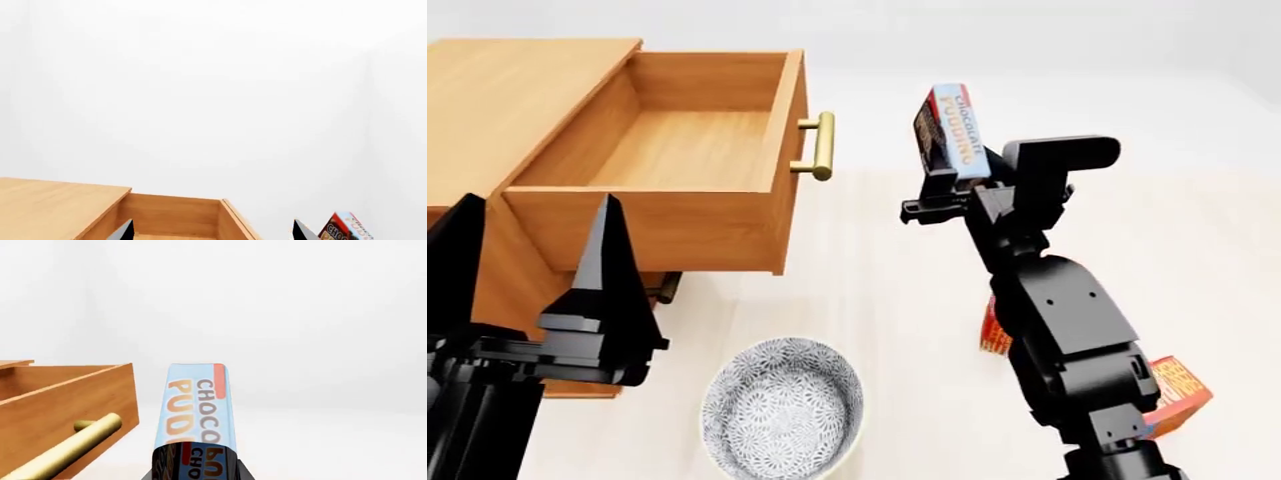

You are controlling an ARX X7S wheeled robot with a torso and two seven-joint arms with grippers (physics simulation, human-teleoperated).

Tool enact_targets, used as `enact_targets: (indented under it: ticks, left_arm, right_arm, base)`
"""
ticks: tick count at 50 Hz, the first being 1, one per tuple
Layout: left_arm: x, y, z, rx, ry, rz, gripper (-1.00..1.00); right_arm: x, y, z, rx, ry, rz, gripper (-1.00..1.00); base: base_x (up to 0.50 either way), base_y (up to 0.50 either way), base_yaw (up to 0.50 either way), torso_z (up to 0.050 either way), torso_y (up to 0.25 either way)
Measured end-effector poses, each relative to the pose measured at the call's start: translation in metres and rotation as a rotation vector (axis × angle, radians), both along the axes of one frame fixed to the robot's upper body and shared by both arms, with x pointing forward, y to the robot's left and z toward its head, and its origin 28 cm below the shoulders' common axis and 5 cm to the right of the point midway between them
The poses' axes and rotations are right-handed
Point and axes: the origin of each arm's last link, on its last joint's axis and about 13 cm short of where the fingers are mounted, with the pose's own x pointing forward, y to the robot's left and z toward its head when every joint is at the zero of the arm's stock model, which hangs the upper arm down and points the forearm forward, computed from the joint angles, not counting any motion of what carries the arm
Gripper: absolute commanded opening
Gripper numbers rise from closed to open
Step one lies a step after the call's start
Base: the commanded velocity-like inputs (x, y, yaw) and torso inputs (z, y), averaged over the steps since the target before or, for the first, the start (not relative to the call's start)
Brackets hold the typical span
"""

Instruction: Put the chocolate pudding in the top drawer of the cabinet and close it.

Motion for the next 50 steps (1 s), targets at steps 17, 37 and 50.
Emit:
enact_targets:
  ticks: [17,37,50]
  left_arm:
    - [-0.004,0.0,0.0,0.002,0.002,-0.004,1.0]
    - [-0.002,0.0,0.0,0.02,-0.001,0.019,1.0]
    - [-0.004,0.001,0.005,0.021,-0.013,0.027,1.0]
  right_arm:
    - [-0.005,0.001,0.009,0.007,-0.031,0.011,-1.0]
    - [-0.009,0.003,0.022,0.009,-0.065,0.028,-1.0]
    - [-0.011,0.007,0.045,-0.001,-0.099,0.078,-1.0]
  base:
    - [0.0,0.0,0.0,-0.008,0.25]
    - [0.0,0.0,0.0,-0.003,0.086]
    - [0.0,0.0,0.0,0.0,0.0]
